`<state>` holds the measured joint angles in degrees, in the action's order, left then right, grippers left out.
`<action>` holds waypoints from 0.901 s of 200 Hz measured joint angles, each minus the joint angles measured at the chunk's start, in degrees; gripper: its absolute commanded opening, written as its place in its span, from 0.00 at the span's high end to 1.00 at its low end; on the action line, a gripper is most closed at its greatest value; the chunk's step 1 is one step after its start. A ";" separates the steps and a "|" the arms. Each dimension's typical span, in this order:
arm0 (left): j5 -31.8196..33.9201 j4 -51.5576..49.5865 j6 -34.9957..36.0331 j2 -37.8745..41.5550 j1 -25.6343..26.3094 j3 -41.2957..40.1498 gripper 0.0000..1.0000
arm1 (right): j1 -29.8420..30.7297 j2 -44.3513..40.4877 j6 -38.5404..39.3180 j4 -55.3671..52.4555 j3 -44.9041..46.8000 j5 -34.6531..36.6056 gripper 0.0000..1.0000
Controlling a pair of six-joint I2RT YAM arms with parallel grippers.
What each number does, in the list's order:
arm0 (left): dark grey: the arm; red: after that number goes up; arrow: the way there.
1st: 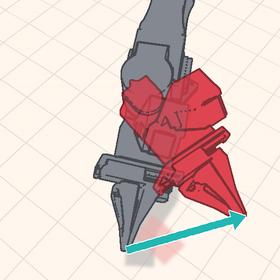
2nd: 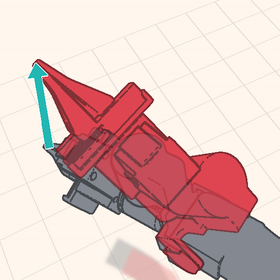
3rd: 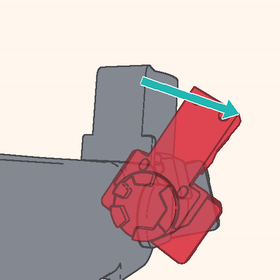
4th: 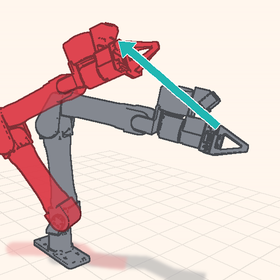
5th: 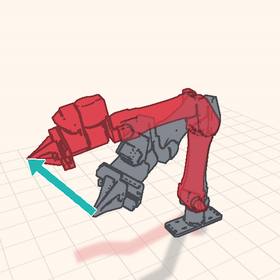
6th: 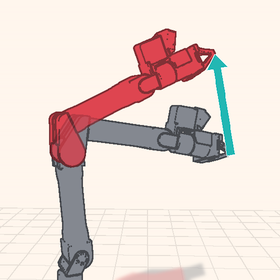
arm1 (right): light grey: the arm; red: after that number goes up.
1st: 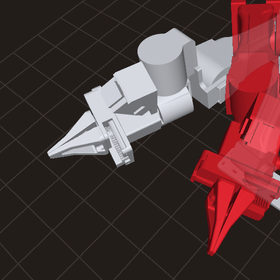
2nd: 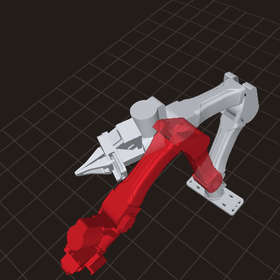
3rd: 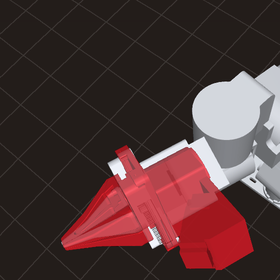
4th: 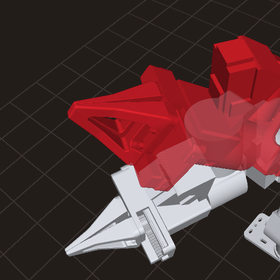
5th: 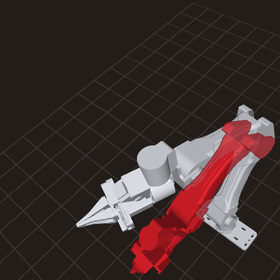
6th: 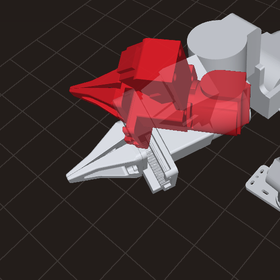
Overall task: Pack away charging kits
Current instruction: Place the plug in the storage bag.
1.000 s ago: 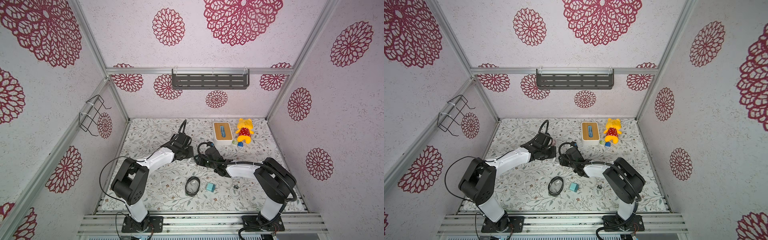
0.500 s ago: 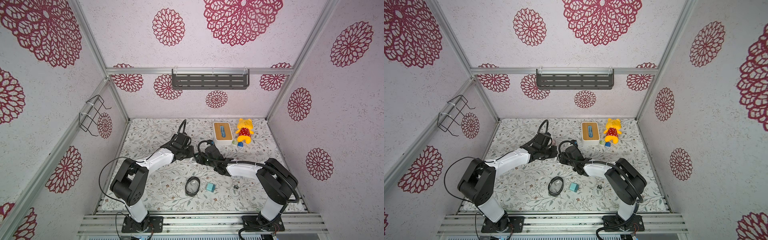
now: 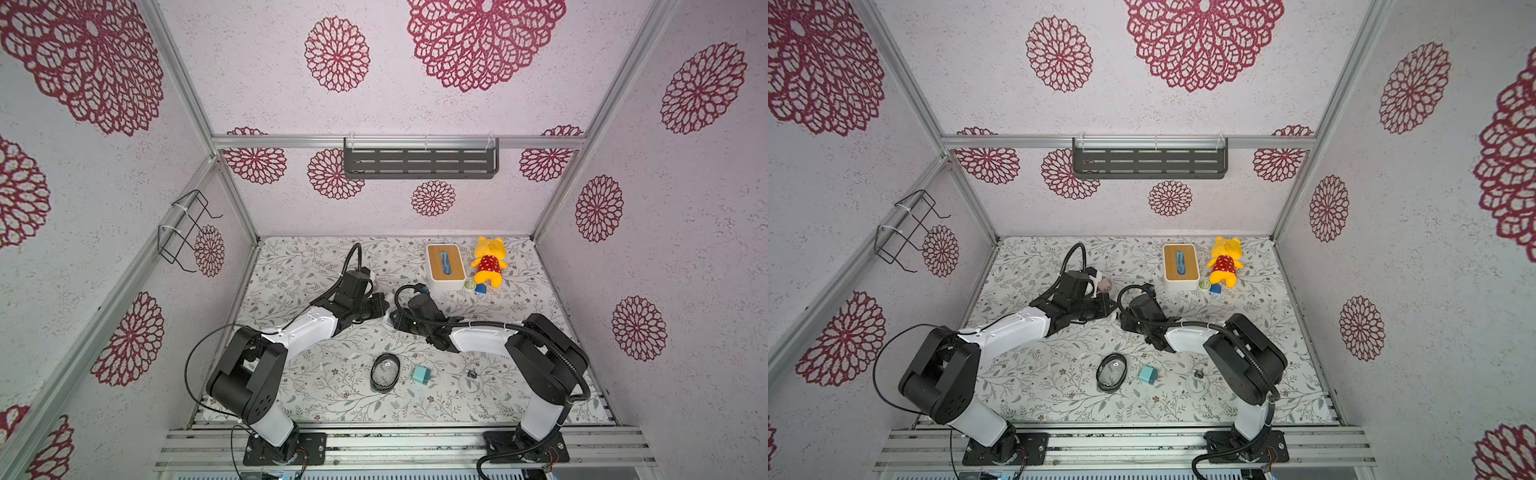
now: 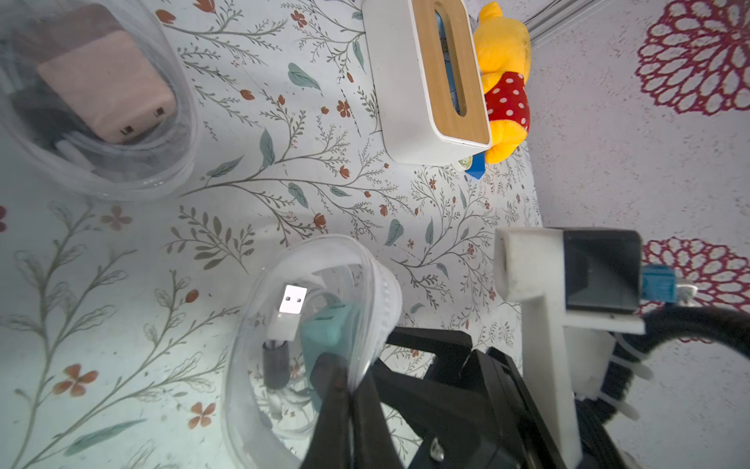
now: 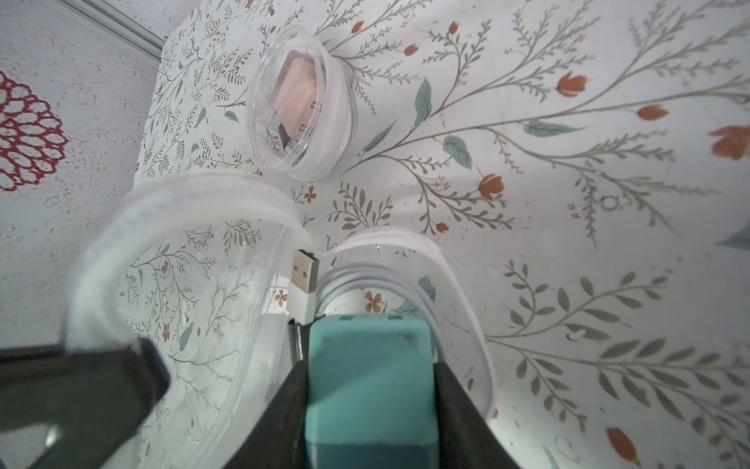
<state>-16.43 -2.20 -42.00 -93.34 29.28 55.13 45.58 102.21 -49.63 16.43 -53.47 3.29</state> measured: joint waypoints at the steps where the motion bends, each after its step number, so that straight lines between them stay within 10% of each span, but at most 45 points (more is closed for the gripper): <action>1: -0.11 0.13 -0.09 0.00 -0.02 -0.02 1.00 | 0.00 0.00 0.00 0.00 0.00 0.02 0.87; 180: -4.81 5.29 -4.59 -5.16 -0.57 0.37 1.00 | -3.34 0.44 -0.35 -0.02 0.02 3.21 0.76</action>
<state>-21.23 3.09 -46.59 -98.50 28.71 55.51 42.24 102.65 -49.98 16.40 -53.45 6.50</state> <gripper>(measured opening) 0.049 0.453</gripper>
